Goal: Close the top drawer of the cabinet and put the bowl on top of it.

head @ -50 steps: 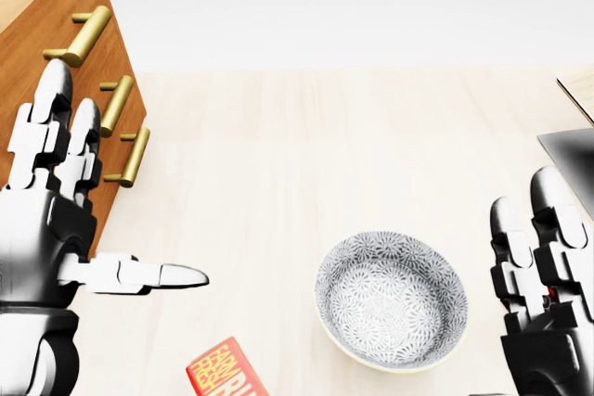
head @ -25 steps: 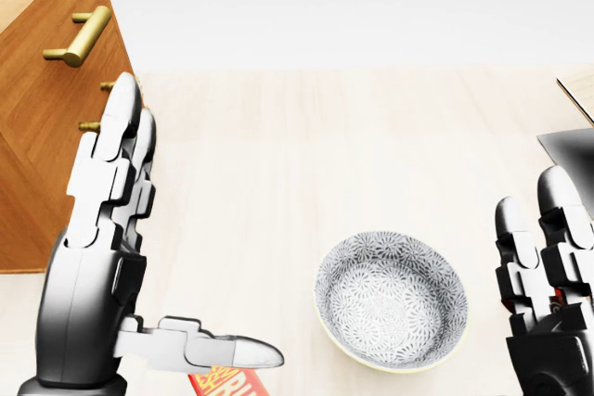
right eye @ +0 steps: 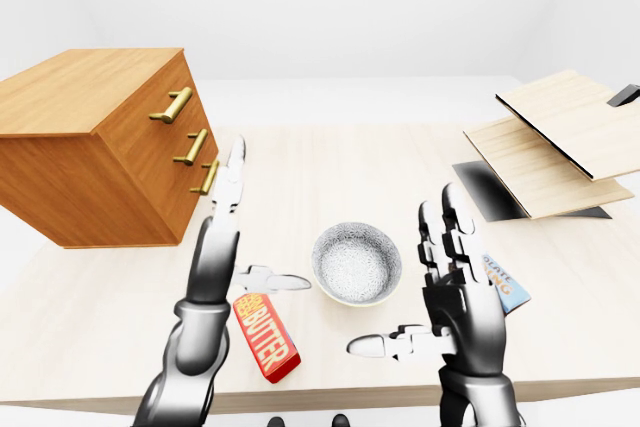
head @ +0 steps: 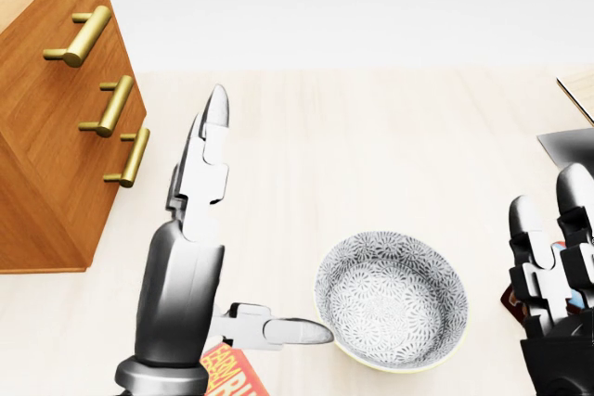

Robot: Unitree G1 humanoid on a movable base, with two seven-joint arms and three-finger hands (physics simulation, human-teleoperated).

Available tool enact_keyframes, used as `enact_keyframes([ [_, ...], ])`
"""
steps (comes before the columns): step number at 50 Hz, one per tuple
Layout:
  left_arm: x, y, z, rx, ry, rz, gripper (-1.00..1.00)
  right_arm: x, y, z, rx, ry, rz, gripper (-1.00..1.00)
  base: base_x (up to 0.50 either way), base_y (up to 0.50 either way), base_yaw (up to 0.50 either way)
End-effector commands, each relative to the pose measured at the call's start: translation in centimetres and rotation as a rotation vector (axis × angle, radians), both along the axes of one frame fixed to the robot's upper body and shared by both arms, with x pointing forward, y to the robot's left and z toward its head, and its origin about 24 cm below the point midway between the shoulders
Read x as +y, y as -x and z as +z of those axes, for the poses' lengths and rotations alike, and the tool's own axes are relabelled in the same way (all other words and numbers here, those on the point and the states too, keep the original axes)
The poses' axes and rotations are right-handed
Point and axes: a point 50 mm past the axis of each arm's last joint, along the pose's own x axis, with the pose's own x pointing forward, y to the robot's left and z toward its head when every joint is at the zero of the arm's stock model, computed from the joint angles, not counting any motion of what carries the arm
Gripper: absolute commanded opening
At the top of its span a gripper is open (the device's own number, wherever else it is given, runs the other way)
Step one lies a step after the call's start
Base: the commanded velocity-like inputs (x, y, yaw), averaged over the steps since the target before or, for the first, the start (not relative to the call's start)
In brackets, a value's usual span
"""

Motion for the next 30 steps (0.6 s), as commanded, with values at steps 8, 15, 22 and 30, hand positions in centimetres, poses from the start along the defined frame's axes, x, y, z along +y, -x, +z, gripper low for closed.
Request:
enact_keyframes([
  [8, -3.6, 1.4, 0.2, -0.085, -0.151, -0.002, 1.0, -0.6, 0.2, 0.5, -0.012, -0.016, -0.013, 1.0, 0.0, 0.0, 0.0],
  [15, -4.9, 3.3, 1.5, -0.157, -0.165, -0.055, 1.0, -0.7, -0.1, 0.4, -0.009, -0.017, -0.014, 1.0, 0.0, 0.0, 0.0],
  [22, -6.1, 4.5, 2.2, -0.234, -0.201, -0.058, 1.0, -0.5, -0.2, 0.3, -0.004, -0.014, -0.01, 1.0, 0.0, 0.0, 0.0],
  [30, -7.2, 4.9, 1.4, -0.238, -0.275, -0.076, 1.0, -0.8, 0.4, 0.8, -0.023, -0.02, -0.016, 1.0, 0.0, 0.0, 0.0],
])
